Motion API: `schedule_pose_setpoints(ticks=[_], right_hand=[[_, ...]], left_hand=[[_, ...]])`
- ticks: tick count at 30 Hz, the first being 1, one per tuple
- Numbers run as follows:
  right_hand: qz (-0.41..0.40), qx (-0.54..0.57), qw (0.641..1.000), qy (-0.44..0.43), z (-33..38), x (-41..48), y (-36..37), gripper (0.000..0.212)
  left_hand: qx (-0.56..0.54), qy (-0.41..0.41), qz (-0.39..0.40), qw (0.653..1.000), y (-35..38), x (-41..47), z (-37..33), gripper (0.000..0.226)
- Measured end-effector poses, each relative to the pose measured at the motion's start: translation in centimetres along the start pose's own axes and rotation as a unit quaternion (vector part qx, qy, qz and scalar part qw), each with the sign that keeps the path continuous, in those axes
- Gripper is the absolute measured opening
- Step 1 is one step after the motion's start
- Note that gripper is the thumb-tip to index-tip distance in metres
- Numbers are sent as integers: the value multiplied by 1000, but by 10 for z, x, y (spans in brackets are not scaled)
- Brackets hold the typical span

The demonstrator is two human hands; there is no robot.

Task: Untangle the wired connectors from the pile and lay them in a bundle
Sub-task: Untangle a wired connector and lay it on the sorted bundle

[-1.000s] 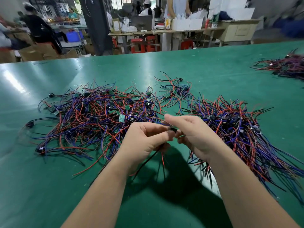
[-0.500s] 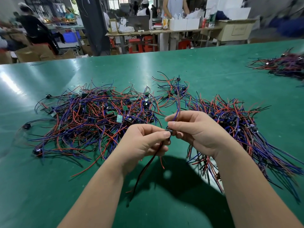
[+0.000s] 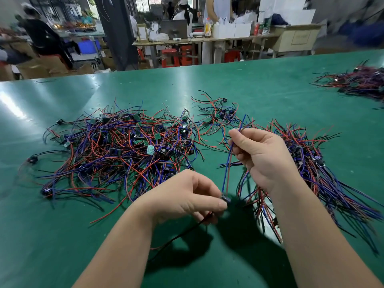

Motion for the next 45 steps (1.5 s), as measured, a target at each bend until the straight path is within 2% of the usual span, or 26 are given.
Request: schedule_pose_setpoints(ticks=[3,6,9,14,17,18,20,22,24,26,28,31,33,36,39,40,42,43,44,45], right_hand=[[-14,8,1000,-7,-2,-1,4,15],[-30,8,1000,-4,-3,-2,6,15],[-55,15,998,2,-2,-2,4,14],[-87,35,996,8,1,-2,4,26],[-31,76,994,66,-3,-1,11,44],[-7,76,993,86,-5,-1,13,45],[45,20,994,101,-9,-5,16,27],[121,-93,983,99,-13,-9,19,6],[209,-150,961,100,-17,-14,22,9],[265,-107,953,104,-16,-17,25,9],[286,-17,953,99,-15,-17,27,15],[263,61,958,96,-15,-16,32,11],[231,94,964,94,-14,-15,34,16],[174,117,974,83,-12,-12,31,16],[124,67,988,68,-10,-8,23,15],[109,45,991,63,-10,-6,19,14],[97,6,994,55,-10,-4,15,10],[101,-3,993,55,-9,-4,14,8],[106,-9,993,53,-10,-4,14,8],[108,-24,993,46,-11,-5,14,7]], left_hand=[[9,-27,41,999,1,-3,0,22],[4,-37,62,997,4,-5,0,10],[-13,-44,69,997,3,-5,1,24],[-6,-24,111,993,1,-6,1,24],[-79,39,114,990,-3,-7,-2,21],[-119,70,97,986,-5,-8,-4,21],[-212,133,34,967,-9,-6,-7,31],[-271,197,-73,939,-11,-1,-8,35],[-286,254,-193,904,-12,5,-7,26],[-278,297,-278,870,-11,9,-7,16],[-228,329,-324,857,-8,11,-6,16],[-147,359,-375,842,-7,10,-4,25],[-72,379,-381,840,-7,10,-2,29],[14,367,-336,867,-2,12,1,29],[39,330,-275,902,3,17,3,27],[14,312,-268,912,2,18,3,33],[-131,245,-261,925,1,20,3,42],[-220,203,-240,924,2,19,1,34],[-282,171,-216,919,3,18,0,16],[-293,150,-211,921,4,18,-1,14]])
Point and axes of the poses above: each hand's wrist, its own x-axis towards the middle knuckle, its own y-axis out of the palm, z = x × y, the point moved 1 cm from there along x, towards the middle knuckle, and after that the axes turned 9 degrees about -x, right-handed, at the moved point
